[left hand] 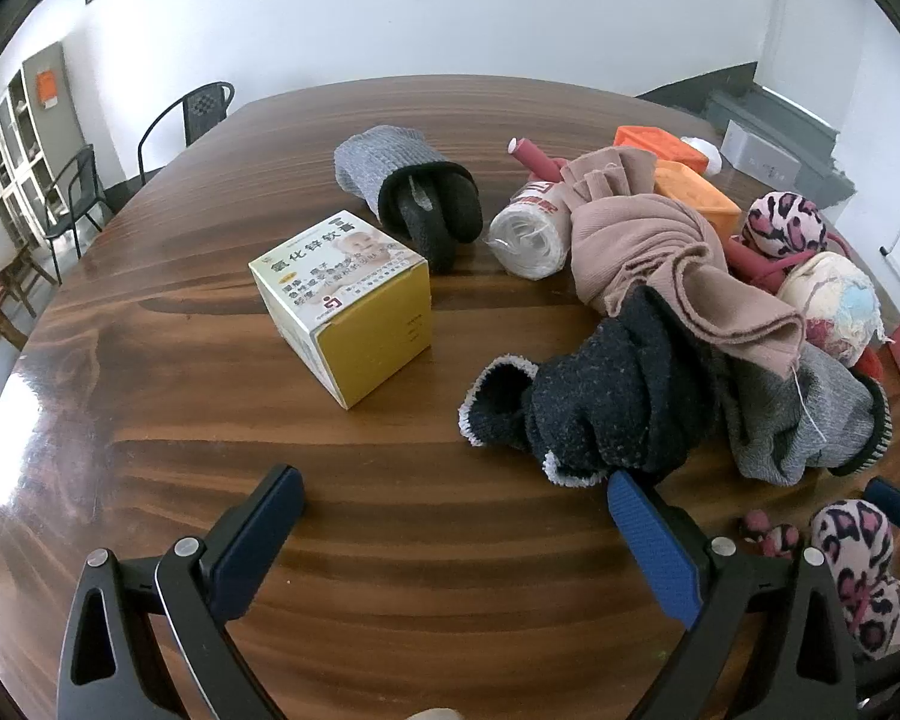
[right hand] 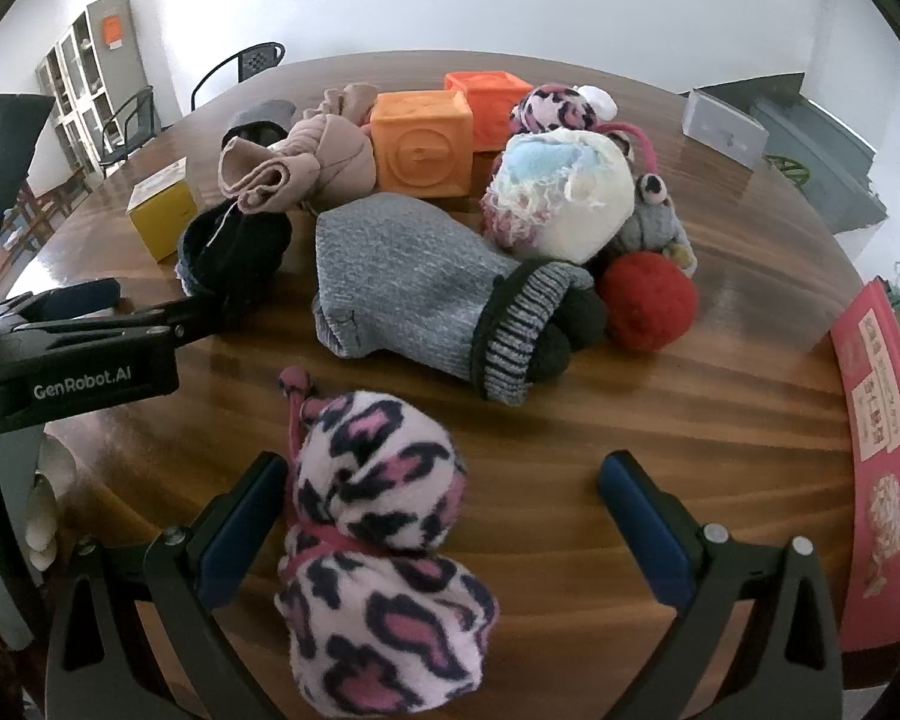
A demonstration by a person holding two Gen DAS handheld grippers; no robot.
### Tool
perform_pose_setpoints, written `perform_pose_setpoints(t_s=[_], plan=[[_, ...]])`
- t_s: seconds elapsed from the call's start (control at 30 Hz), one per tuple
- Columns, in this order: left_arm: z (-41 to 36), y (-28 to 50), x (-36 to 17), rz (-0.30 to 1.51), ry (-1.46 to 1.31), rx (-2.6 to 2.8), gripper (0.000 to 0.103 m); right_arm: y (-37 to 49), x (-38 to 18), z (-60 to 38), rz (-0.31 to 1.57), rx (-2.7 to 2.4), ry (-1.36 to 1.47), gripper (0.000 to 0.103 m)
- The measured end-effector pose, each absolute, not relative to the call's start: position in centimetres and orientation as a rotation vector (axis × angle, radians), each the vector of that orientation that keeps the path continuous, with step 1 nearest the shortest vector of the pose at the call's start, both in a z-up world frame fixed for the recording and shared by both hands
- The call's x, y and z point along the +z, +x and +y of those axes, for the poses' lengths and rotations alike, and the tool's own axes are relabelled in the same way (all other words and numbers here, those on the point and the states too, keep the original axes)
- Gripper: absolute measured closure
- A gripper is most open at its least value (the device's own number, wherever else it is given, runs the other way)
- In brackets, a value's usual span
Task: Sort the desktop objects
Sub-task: 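Reach the right gripper toward the leopard-print plush and the left toward the black hat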
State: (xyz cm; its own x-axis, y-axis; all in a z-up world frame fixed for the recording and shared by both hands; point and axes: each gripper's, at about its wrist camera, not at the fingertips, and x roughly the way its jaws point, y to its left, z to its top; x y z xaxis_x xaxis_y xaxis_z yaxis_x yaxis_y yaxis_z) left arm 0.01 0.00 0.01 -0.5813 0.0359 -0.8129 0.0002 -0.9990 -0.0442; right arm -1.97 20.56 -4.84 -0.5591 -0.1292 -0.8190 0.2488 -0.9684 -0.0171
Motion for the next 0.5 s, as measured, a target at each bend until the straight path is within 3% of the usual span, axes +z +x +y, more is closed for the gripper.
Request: perform_pose_setpoints(t_s=[0.5], plan=[[0.03, 0.14, 0.09, -0.069, -1.432, 2.787, 0.0, -2.18, -4.89, 20.31, 0.202, -2.584, 1.342, 0.0]])
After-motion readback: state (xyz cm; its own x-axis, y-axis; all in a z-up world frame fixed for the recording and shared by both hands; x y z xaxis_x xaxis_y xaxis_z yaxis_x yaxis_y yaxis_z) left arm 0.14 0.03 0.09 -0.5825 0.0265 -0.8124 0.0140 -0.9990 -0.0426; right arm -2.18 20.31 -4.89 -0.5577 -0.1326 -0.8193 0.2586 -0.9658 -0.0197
